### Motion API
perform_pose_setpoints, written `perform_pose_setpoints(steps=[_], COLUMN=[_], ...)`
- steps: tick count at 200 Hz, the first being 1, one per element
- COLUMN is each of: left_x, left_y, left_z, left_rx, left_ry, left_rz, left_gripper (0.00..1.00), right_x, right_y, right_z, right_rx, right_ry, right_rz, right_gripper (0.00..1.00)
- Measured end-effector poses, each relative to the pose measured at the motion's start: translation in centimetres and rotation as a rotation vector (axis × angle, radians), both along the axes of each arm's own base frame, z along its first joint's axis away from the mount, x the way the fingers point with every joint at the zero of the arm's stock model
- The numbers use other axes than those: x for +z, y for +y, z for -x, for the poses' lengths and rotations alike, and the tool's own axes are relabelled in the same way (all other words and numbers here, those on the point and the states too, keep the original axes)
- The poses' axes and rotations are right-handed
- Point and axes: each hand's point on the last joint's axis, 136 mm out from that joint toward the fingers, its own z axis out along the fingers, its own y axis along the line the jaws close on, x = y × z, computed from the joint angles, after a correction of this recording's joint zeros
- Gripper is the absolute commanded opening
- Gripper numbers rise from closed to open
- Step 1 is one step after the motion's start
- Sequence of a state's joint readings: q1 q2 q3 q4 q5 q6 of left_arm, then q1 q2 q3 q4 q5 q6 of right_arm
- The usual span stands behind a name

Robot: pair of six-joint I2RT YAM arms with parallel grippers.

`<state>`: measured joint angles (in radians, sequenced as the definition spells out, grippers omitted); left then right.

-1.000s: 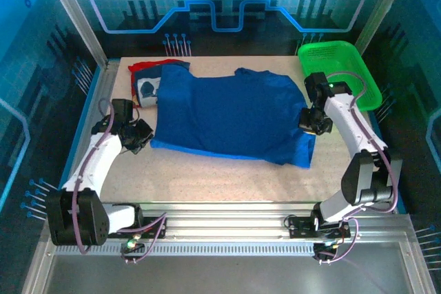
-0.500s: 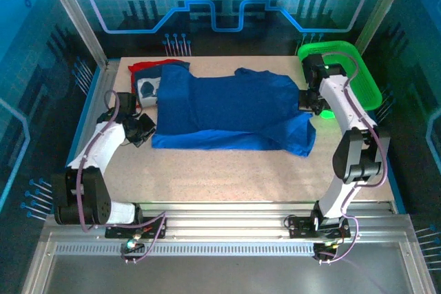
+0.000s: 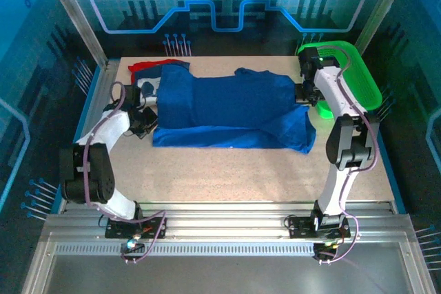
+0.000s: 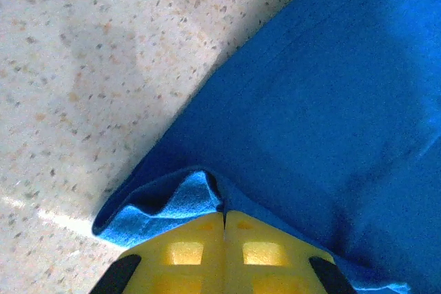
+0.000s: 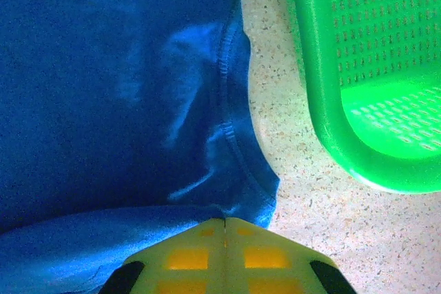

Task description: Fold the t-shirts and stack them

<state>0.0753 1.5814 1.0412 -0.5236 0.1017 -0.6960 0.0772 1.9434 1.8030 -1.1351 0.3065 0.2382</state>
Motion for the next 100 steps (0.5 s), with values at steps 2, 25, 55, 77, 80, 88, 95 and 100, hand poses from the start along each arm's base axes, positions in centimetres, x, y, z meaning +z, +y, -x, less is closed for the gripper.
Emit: perform_pose_setpoints(steps=[2,25,55,77,80,88,95,100], left_x=[-0.1,-0.9,-1.7,-1.5,-1.4,-1.0,-0.4,0.1], left_y=[0.0,0.1,0.2,0.2,0.2,0.0,-0.3,-0.8], left_z=[-0.1,-1.3,-2.9,-3.5,-3.6,-3.9,-4.2,-4.4], left_rx=[0.0,-0.004,-0.014,-0.008,-0.007,-0.006,-0.012,-0.024], left_ry=[0.001,0.013,0.009,-0.004,-0.007,-0.018,-0.032,-0.045], left_rz=[0.0,-0.001,-0.005,-0.003,-0.003,-0.001,-0.001,-0.002], left_gripper=[0.0,0.0,0.56,0.64,0.64,0.65,0.65,0.65], right_x=[0.0,-0.4,-1.1,-1.8,-2.0,-2.1,-2.3,-2.5], right_y=[0.0,0.1,0.5,0.8,0.8,0.9,1.0,1.1], right_z=[-0.1,-1.2,-2.6,-3.8,-3.9,-4.4,-4.8,-5.2], right_rx=[0.001,0.012,0.016,0.018,0.018,0.019,0.019,0.02], right_ry=[0.0,-0.001,0.0,0.006,0.008,0.006,0.008,0.007], right_rz=[0.0,-0.001,-0.016,-0.025,-0.026,-0.028,-0.031,-0.033], right_gripper=[0.0,0.0,0.01,0.03,0.03,0.04,0.05,0.05])
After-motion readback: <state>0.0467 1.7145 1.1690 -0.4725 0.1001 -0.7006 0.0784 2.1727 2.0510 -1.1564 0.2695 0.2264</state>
